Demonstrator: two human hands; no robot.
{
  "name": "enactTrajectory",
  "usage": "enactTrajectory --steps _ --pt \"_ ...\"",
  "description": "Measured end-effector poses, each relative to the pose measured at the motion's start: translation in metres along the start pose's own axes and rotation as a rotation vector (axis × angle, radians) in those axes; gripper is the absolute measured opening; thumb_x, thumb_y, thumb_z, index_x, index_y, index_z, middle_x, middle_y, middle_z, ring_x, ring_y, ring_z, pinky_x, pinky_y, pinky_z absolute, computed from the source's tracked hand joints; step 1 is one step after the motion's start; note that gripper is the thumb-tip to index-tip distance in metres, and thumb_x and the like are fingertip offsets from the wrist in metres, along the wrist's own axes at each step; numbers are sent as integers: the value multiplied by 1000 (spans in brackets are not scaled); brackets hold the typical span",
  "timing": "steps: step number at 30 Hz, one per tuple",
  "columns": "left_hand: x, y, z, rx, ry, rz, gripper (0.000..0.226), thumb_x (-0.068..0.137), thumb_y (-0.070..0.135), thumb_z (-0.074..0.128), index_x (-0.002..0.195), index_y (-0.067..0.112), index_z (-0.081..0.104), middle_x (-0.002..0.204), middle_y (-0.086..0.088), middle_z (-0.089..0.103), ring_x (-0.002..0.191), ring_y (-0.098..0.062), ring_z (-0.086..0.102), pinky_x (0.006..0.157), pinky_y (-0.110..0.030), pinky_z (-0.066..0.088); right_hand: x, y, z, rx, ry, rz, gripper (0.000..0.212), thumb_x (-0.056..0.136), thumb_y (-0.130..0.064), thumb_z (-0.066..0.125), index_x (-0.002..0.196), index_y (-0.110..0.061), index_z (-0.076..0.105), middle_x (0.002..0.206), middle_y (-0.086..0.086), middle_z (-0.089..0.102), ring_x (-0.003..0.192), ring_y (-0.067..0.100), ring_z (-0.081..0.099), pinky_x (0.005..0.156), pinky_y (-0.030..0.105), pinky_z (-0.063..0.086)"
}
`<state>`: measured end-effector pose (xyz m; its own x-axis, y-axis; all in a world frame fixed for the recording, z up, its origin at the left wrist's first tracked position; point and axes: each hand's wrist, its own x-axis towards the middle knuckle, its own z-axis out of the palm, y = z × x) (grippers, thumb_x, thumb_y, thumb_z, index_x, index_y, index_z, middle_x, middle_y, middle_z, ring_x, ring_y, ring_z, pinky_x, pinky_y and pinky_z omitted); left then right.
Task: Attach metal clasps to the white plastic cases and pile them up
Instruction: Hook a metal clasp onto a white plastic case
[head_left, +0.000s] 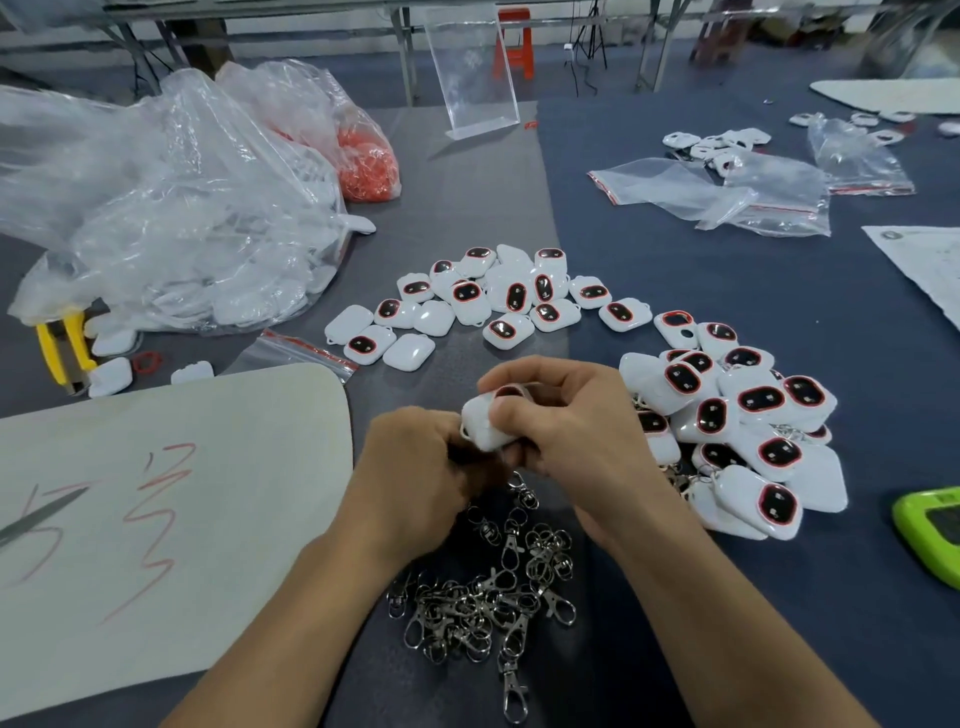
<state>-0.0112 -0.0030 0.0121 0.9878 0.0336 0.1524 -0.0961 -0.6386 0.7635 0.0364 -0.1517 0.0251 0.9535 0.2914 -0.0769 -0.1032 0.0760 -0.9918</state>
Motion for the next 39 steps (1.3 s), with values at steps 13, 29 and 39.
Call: enactTrajectory --steps 13,29,39 --pt "12 1 -9 -626 130 -267 25 80 0 75 75 23 83 68 -5 75 57 -7 65 50 -12 42 2 7 -4 -396 94 -121 4 76 -27 76 73 -28 75 63 -13 69 56 2 58 56 22 46" --pt "11 -1 -11 -545 148 -178 20 79 -1 79 76 18 83 64 -8 74 55 -10 66 51 -13 44 -4 3 -8 -530 90 -319 14 78 -17 82 71 -28 78 64 -11 71 61 9 67 57 24 54" --pt "13 -2 -12 -585 -18 -218 8 64 8 75 69 13 80 64 -16 72 52 -13 63 49 -13 42 -6 0 -13 -810 52 -618 6 79 -25 75 79 -30 78 72 -14 70 66 9 65 65 37 55"
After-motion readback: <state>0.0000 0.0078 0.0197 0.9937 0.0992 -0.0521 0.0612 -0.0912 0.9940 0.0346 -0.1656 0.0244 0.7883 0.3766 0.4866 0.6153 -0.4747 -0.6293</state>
